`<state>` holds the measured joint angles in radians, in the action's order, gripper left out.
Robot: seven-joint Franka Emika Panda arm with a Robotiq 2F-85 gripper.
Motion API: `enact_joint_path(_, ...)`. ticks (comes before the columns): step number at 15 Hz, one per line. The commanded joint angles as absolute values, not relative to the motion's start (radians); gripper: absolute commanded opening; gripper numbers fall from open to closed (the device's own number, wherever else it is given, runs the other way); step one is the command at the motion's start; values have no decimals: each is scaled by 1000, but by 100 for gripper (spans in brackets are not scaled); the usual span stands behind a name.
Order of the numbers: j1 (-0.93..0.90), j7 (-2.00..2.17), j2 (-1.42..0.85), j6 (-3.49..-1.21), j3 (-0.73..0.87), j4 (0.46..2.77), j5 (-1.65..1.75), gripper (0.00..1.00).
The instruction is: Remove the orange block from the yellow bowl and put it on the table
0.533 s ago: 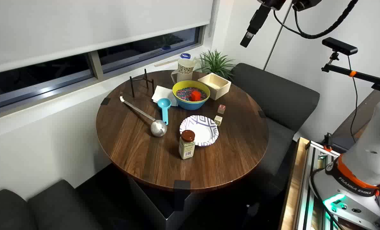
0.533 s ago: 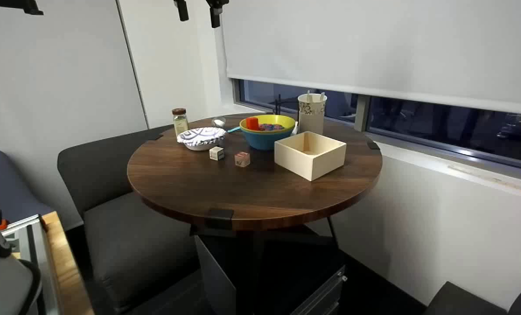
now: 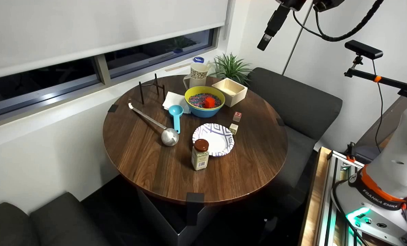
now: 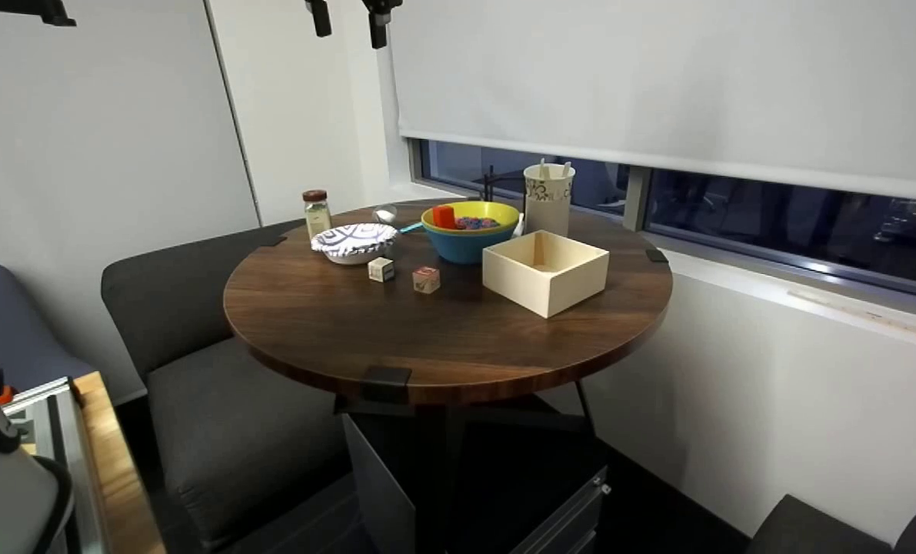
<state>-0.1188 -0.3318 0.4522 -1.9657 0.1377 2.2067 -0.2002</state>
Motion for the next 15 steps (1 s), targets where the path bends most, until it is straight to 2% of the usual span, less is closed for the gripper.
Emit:
enact_joint_path(1, -98, -339, 450, -1962, 121, 2204, -209, 100)
enact_joint_path(4, -113, -383, 407, -1961, 185, 2170, -335, 100)
enact_joint_path(9, -77, -384, 240, -1829, 274, 2043, -547, 100)
enact_joint_path(15, 8, -163, -13, -1641, 216, 1811, -591, 100)
